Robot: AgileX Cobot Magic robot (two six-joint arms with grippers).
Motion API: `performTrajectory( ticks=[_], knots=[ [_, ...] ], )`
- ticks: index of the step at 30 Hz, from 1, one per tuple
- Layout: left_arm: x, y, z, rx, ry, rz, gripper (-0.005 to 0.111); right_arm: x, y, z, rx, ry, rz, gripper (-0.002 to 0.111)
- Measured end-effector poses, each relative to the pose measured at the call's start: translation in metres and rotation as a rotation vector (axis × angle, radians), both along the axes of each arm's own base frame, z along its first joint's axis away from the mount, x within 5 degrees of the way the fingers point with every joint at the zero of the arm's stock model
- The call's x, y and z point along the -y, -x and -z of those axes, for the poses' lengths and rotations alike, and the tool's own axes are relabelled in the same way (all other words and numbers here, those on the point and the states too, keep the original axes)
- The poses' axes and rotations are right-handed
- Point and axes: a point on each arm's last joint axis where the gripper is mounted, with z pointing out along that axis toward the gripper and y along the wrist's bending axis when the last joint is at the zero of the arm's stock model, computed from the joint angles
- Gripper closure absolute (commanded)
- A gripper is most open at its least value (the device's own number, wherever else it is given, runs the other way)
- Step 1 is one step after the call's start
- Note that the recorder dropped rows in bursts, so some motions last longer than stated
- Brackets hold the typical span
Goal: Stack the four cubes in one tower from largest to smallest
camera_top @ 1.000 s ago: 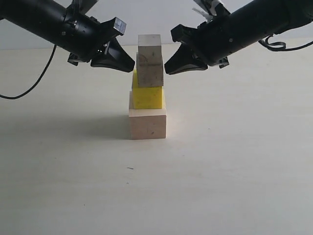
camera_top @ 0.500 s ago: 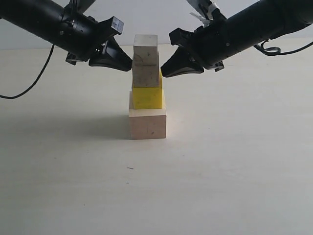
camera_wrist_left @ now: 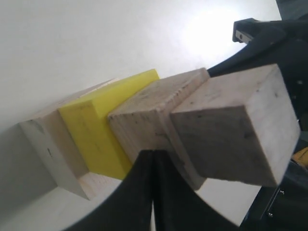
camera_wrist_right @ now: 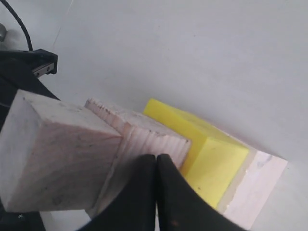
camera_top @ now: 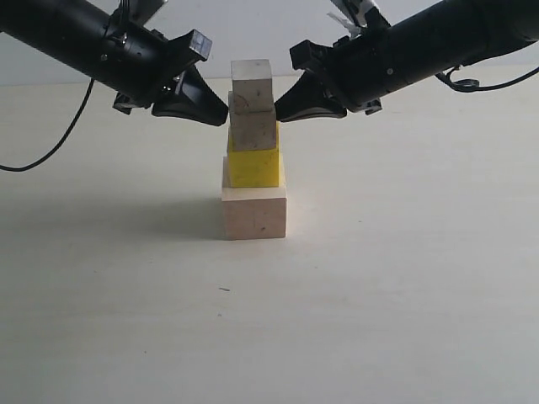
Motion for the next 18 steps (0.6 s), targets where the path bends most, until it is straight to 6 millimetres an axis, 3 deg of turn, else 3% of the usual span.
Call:
performTrajectory(
  ticks=[18],
  knots=[
    [0.0001, 0.0003, 0.0, -0.002, 0.001, 0.003, 0.107, 0.0, 0.0033, 0.0009, -0.023, 0.008, -0.029, 0.108]
  ],
)
